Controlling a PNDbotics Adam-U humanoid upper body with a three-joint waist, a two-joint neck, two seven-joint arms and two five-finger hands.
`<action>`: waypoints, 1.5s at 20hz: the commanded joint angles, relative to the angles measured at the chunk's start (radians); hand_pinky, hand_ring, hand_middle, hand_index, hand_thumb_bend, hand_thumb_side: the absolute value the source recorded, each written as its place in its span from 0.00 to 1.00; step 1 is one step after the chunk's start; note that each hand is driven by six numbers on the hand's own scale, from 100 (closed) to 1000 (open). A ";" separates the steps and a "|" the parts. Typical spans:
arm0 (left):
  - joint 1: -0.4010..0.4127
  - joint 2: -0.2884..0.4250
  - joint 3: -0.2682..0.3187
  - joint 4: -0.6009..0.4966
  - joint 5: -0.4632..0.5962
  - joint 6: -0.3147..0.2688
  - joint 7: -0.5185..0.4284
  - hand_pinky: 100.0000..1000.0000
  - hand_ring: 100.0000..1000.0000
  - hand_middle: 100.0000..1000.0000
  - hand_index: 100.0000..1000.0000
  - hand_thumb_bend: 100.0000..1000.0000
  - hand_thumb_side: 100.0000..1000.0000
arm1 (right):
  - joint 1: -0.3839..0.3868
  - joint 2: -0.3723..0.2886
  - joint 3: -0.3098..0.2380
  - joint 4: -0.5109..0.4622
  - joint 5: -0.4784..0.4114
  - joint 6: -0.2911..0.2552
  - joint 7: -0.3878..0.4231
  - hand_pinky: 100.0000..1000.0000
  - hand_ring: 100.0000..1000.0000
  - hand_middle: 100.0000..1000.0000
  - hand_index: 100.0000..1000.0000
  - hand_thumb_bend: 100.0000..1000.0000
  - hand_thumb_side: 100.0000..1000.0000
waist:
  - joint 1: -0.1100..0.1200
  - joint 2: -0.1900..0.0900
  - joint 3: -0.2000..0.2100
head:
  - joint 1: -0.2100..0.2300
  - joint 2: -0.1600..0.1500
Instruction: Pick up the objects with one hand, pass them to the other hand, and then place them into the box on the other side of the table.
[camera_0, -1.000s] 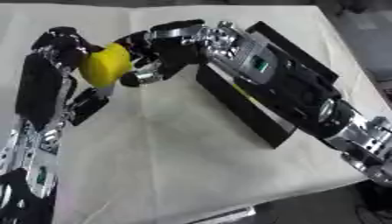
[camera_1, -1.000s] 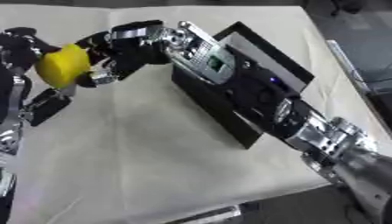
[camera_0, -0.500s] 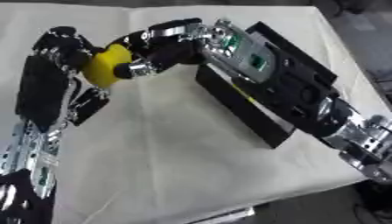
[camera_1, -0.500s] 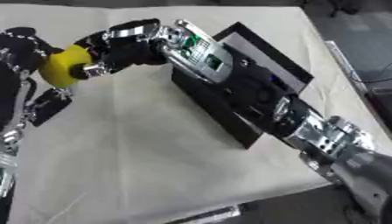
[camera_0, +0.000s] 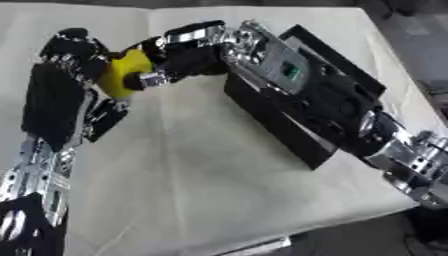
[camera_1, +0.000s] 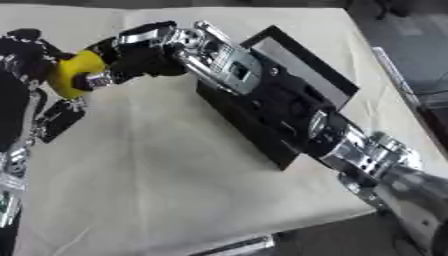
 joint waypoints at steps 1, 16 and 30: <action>-0.020 -0.018 -0.006 -0.013 -0.004 -0.037 0.048 0.71 0.47 0.36 0.44 0.00 0.00 | -0.020 -0.006 -0.007 -0.015 0.000 0.014 -0.010 1.00 1.00 0.71 1.00 0.20 0.37 | 0.002 -0.016 0.000 | -0.006 0.001; -0.015 -0.023 -0.006 -0.008 -0.024 -0.028 0.036 0.73 0.50 0.40 0.50 0.08 0.00 | -0.023 -0.001 -0.009 -0.033 -0.188 0.093 -0.184 1.00 0.97 0.32 0.69 0.00 0.38 | 0.002 -0.015 0.001 | -0.013 0.001; -0.013 -0.024 -0.005 -0.008 -0.006 -0.025 0.036 0.76 0.68 0.64 0.80 0.64 0.00 | -0.020 -0.009 -0.009 -0.056 -0.263 0.107 -0.155 1.00 0.93 0.24 0.62 0.00 0.06 | 0.004 -0.015 0.005 | 0.005 -0.004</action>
